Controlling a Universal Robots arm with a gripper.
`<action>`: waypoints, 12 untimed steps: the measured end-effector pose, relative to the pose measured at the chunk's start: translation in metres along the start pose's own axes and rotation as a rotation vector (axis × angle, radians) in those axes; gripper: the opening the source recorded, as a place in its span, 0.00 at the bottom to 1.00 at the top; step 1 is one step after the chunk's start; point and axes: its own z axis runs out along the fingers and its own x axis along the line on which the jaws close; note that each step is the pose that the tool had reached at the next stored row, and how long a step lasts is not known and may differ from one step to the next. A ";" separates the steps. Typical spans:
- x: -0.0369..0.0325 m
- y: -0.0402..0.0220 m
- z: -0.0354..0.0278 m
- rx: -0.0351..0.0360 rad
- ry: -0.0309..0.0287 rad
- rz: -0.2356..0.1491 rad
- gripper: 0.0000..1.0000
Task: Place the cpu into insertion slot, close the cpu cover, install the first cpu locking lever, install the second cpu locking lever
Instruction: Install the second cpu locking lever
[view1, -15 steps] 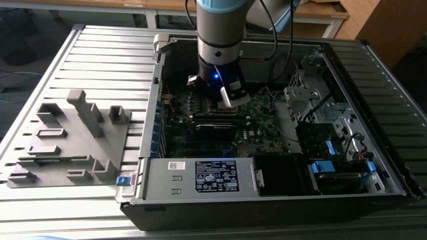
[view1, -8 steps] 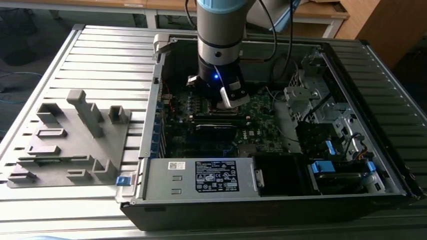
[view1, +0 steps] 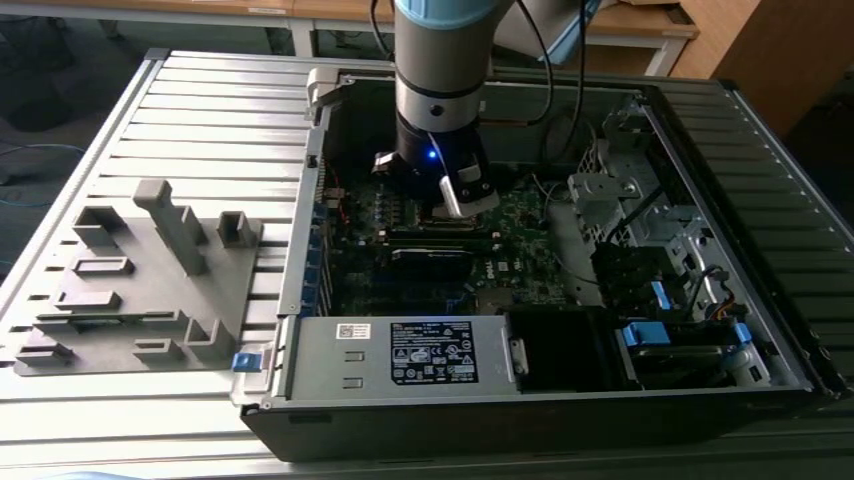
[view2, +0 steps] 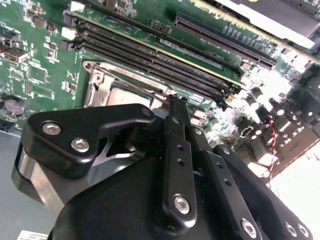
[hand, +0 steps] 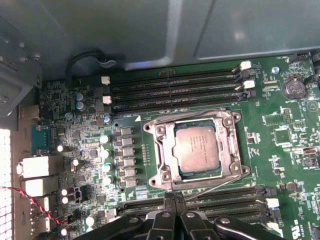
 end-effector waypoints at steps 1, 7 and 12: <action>0.0000 -0.0007 -0.0002 0.0001 0.0000 0.000 0.11; -0.0001 -0.0020 0.0038 0.0002 0.0000 0.000 0.11; 0.0003 -0.0035 0.0127 0.0008 0.0000 0.000 0.11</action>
